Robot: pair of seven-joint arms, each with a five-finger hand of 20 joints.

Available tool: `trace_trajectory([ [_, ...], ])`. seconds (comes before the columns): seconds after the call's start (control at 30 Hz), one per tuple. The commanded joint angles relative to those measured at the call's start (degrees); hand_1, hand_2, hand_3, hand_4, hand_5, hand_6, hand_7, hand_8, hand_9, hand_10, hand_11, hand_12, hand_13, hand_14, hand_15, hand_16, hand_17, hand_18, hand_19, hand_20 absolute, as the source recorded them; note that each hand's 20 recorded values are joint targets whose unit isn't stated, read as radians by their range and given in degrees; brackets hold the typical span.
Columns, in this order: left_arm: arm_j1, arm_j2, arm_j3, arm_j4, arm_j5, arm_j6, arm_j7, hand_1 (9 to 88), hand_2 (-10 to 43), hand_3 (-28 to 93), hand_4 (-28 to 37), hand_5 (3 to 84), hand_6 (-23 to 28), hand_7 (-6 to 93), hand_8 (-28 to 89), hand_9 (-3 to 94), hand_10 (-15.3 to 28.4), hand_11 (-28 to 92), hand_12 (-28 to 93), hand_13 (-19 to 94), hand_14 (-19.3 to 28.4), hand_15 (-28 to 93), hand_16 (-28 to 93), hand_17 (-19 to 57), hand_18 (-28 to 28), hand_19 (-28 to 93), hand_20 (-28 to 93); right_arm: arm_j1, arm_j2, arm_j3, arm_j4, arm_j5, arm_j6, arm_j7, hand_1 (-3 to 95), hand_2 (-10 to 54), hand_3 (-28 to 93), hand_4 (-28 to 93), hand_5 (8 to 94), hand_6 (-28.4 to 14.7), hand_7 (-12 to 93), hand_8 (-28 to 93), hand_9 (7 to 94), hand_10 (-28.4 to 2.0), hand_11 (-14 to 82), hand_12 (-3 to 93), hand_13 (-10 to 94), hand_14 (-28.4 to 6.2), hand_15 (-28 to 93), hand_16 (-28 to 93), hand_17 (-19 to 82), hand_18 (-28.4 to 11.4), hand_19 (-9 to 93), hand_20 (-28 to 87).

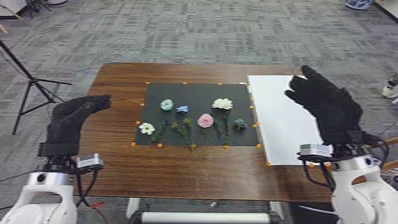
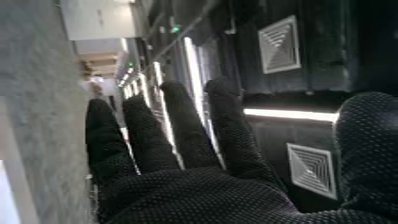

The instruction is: Arrange flowers

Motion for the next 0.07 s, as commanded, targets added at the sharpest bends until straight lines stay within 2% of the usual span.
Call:
trace_trajectory([
  [0.03, 1.15, -0.72, -0.35, -0.04, 1.75, -2.08, -0.52, 25.9, 0.9, 68, -20.6, 58.5, -0.9, 19.2, -8, 55.9, 13.7, 25, 16, 50, 19.2, 31, 0, 10.7, 12.7, 9, 21, -2.85, -0.97, -0.52, -0.26, 0.17, -2.28, 1.61, 3.5, 6.6, 71, -16, 38.3, -3.7, 5, -6, 37.5, -16.8, 3.5, 11.2, 24, -18.4, 4, 16, 9, -18.1, 18, 22],
  [0.07, 1.04, -0.71, -0.23, 0.12, 1.99, -1.96, -0.72, 25.9, 1.1, 68, -20.5, 58.3, -0.5, 19.1, -8, 56.4, 13.9, 25, 16, 51, 19.6, 32, -1, 11.7, 13.5, 14, 24, -3.34, -0.84, -0.9, -0.47, 0.67, -2.18, 2.03, 3.6, 6.6, 72, -16, 38.5, -3.6, 5, -6, 37.6, -16.8, 3.5, 11.2, 24, -18.4, 4, 16, 9, -18.2, 19, 22],
])
